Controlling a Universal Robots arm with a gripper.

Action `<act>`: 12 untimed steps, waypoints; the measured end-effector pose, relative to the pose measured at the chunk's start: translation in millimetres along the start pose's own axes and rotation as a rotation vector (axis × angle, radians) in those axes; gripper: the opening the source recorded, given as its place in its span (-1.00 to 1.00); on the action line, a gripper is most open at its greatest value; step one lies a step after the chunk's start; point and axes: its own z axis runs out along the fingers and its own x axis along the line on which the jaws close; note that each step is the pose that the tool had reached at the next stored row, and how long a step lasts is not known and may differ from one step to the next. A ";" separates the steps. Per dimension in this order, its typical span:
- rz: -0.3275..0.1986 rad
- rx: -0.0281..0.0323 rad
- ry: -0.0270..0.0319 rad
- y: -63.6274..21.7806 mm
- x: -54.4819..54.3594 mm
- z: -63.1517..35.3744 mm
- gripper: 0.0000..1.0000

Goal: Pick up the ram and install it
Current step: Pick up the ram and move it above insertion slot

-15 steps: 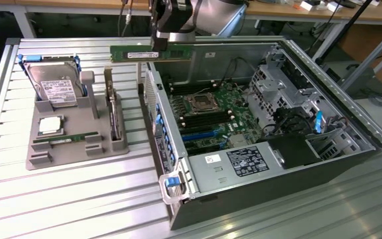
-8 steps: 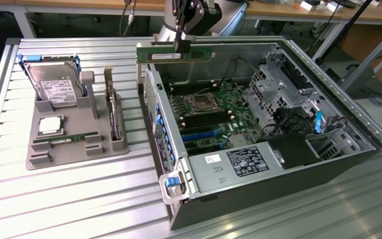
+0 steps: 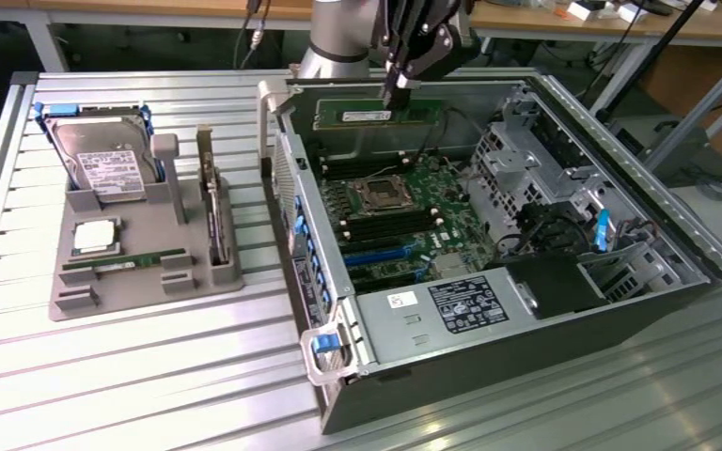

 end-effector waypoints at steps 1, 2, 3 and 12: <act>-0.002 -0.0039 0.0008 -9.5 0.4 1.6 -0.76; -0.003 -0.0075 0.0017 -18.9 0.9 2.8 -0.76; -0.004 -0.0107 0.0025 -28.3 1.3 3.9 -0.76; -0.013 -0.0344 0.0039 -113.2 5.5 9.7 -0.76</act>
